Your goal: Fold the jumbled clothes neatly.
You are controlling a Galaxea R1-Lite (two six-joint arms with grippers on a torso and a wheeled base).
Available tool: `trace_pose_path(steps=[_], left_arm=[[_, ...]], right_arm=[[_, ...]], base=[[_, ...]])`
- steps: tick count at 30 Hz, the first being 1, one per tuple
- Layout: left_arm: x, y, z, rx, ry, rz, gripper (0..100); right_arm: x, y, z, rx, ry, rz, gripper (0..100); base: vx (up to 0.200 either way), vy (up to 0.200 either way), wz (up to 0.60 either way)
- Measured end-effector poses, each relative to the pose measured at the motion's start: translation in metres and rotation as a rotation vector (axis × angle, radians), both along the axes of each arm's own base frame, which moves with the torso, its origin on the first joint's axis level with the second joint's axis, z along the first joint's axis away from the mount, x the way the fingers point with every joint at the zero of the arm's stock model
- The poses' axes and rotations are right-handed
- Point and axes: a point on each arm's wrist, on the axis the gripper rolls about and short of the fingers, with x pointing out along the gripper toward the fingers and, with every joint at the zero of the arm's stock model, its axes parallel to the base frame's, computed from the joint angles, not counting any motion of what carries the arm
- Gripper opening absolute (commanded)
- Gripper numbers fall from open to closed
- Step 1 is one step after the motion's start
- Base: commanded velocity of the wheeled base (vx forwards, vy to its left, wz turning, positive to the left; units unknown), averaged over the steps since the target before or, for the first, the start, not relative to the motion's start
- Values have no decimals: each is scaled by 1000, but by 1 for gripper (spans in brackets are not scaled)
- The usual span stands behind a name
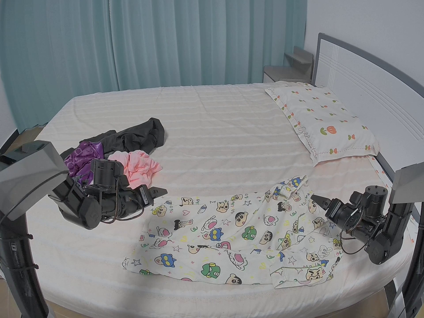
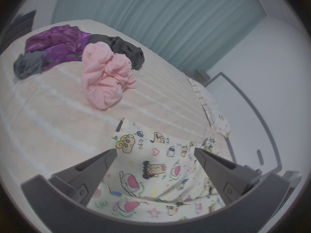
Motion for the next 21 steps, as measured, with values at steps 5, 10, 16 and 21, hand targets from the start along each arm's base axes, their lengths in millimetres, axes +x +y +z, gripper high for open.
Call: trace_pose_path(steps=[5, 10, 16, 21], left_arm=[[26, 1, -26, 66, -10, -56, 100], [40, -1, -42, 78, -5, -70, 100], [45, -5, -55, 80, 5, -80, 100], [50, -6, -61, 83, 3, -74, 100]], right_arm=[[-3, 0, -2, -1, 13, 3, 100], [-5, 1, -3, -3, 22, 7, 100], [-6, 4, -3, -4, 27, 17, 100], [-7, 5, -3, -4, 28, 20, 100]], base=[[0, 0, 0], [0, 0, 0], [0, 0, 0], [0, 0, 0]])
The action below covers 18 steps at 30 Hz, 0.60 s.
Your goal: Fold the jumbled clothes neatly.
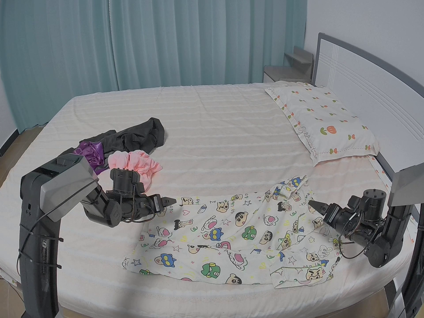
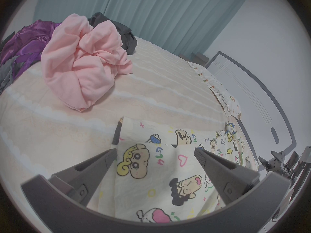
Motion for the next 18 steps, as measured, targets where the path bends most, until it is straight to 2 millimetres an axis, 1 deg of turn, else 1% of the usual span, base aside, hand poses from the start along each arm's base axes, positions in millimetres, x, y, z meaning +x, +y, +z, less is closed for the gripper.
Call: trace_pose_path(steps=[4, 13, 14, 18], left_arm=[[6, -2, -3, 1, -11, 2, 100], [7, -6, -9, 2, -4, -1, 100], [7, -6, -9, 2, -3, -2, 0], [8, -6, -9, 2, -5, 0, 0]], right_arm=[[-1, 0, 0, -1, 3, 0, 100], [-1, 0, -1, -5, 8, 3, 100], [-2, 0, -2, -5, 9, 3, 100], [-1, 0, -3, -8, 12, 4, 100]], base=[[0, 0, 0], [0, 0, 0], [0, 0, 0], [0, 0, 0]])
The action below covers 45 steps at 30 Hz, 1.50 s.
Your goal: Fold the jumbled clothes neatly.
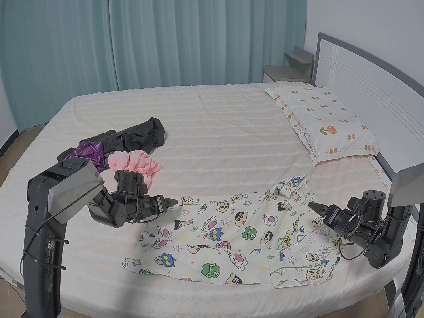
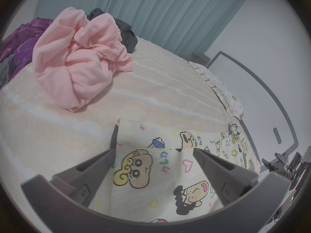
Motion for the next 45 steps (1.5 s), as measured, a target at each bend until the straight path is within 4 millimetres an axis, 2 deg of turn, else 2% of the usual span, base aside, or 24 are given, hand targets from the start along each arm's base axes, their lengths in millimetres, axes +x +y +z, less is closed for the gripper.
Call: trace_pose_path(steps=[7, 17, 26, 34, 41, 45], left_arm=[[1, 2, 1, -5, -1, 51, 0], [16, 4, 13, 23, -69, 130, 0], [26, 12, 17, 42, -95, 183, 0], [36, 17, 23, 56, -76, 208, 0], [39, 16, 21, 64, -82, 219, 0], [40, 15, 19, 69, -80, 225, 0]], right_arm=[[0, 0, -3, -11, 7, 4, 100], [1, 0, -6, -18, 15, 6, 100], [10, -1, -4, -22, -17, 1, 100], [29, -5, -6, -30, -25, -15, 100], [65, -6, 0, -24, -54, -16, 100], [88, 3, 1, -18, -60, 3, 100]], base=[[0, 0, 0], [0, 0, 0], [0, 0, 0], [0, 0, 0], [0, 0, 0], [0, 0, 0]])
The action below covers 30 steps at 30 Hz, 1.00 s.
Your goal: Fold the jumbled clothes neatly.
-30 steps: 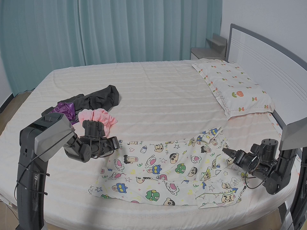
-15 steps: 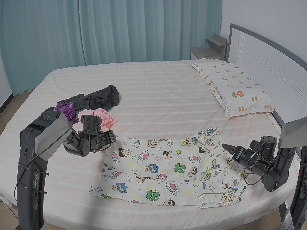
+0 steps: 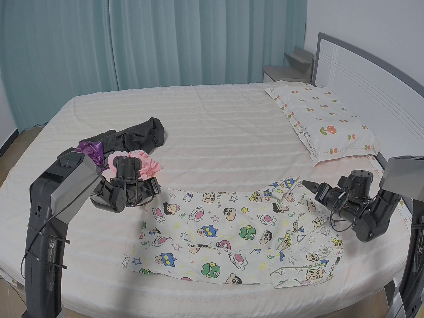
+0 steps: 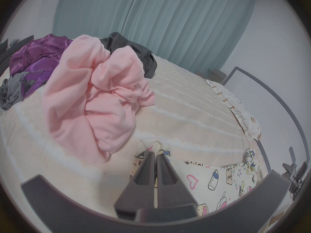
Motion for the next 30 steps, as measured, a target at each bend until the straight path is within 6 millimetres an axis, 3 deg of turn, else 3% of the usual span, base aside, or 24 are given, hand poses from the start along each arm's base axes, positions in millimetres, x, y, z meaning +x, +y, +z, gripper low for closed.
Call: trace_pose_path(steps=[10, 20, 30], left_arm=[[0, -1, -3, -49, 18, 51, 0], [-1, -2, -5, -48, 24, 81, 0], [-2, -8, -6, -45, 25, 73, 0]], right_arm=[[50, 37, -10, 103, 111, 53, 100], [61, 72, -40, 120, 200, 121, 100], [86, 85, -36, 135, 127, 137, 100]], base=[[0, 0, 0], [0, 0, 0], [0, 0, 0]])
